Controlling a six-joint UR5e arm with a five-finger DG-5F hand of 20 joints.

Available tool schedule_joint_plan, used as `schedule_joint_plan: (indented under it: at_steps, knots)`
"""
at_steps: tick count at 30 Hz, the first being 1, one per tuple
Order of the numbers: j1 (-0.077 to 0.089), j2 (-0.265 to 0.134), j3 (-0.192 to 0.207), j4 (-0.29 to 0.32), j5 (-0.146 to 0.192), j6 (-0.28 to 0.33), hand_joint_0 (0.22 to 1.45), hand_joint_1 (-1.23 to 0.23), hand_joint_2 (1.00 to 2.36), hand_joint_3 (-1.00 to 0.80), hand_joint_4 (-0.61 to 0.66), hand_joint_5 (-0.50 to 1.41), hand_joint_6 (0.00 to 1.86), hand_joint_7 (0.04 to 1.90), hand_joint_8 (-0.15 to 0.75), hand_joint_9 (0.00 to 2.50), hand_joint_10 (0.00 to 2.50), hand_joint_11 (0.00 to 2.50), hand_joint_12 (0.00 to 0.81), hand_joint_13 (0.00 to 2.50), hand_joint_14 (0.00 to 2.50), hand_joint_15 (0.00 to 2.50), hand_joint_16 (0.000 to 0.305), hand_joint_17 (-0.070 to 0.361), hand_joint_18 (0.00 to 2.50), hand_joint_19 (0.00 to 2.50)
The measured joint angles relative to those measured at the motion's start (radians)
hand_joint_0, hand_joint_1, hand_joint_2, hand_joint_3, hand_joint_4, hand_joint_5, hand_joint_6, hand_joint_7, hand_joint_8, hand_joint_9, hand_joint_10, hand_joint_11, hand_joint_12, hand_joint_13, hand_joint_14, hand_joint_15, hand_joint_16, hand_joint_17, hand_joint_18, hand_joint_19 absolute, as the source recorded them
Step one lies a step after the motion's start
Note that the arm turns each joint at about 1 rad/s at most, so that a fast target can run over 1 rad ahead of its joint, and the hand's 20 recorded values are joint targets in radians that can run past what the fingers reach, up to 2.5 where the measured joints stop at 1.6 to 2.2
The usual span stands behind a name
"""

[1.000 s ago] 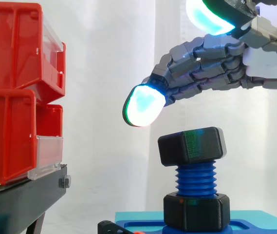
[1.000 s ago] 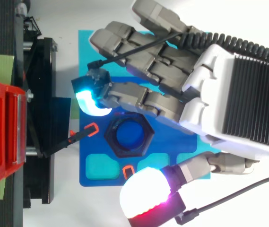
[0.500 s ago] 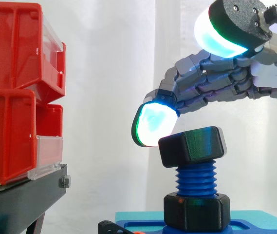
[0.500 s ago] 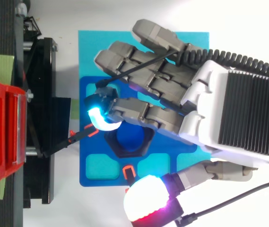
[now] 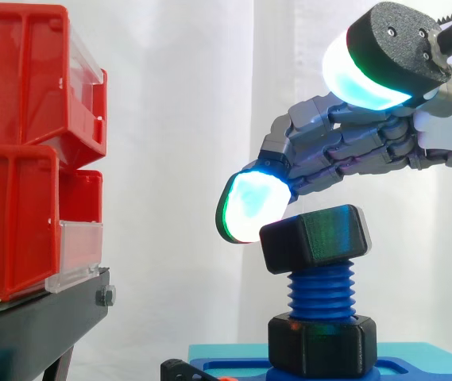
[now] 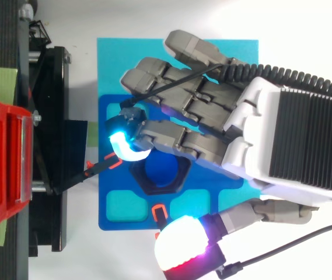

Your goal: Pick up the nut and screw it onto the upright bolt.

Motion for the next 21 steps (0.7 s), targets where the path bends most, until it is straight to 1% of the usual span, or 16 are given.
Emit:
schedule_joint_plan:
  at_steps: [10,15,18,21]
  knots:
    - [-0.015,0.001,0.000,-0.026,-0.026,-0.001,0.48,-0.13,1.00,-0.50,0.24,-0.16,0.50,1.22,0.290,0.22,0.00,0.00,0.356,0.04,0.00,0.00,0.045,0.101,0.00,0.00]
    - [-0.024,0.001,0.000,-0.048,-0.029,-0.001,0.48,-0.15,1.00,-0.50,0.24,-0.16,0.50,1.27,0.295,0.24,0.00,0.00,0.350,0.06,0.00,0.00,0.044,0.098,0.00,0.00]
    - [-0.030,0.001,0.000,-0.059,-0.029,-0.002,0.49,-0.20,1.00,-0.50,0.26,-0.15,0.50,1.28,0.308,0.32,0.00,0.00,0.341,0.12,0.00,0.00,0.042,0.094,0.00,0.00]
    - [-0.035,0.001,0.000,-0.067,-0.029,-0.002,0.49,-0.21,1.00,-0.50,0.25,-0.14,0.50,1.30,0.310,0.35,0.00,0.00,0.334,0.14,0.00,0.00,0.041,0.091,0.00,0.00]
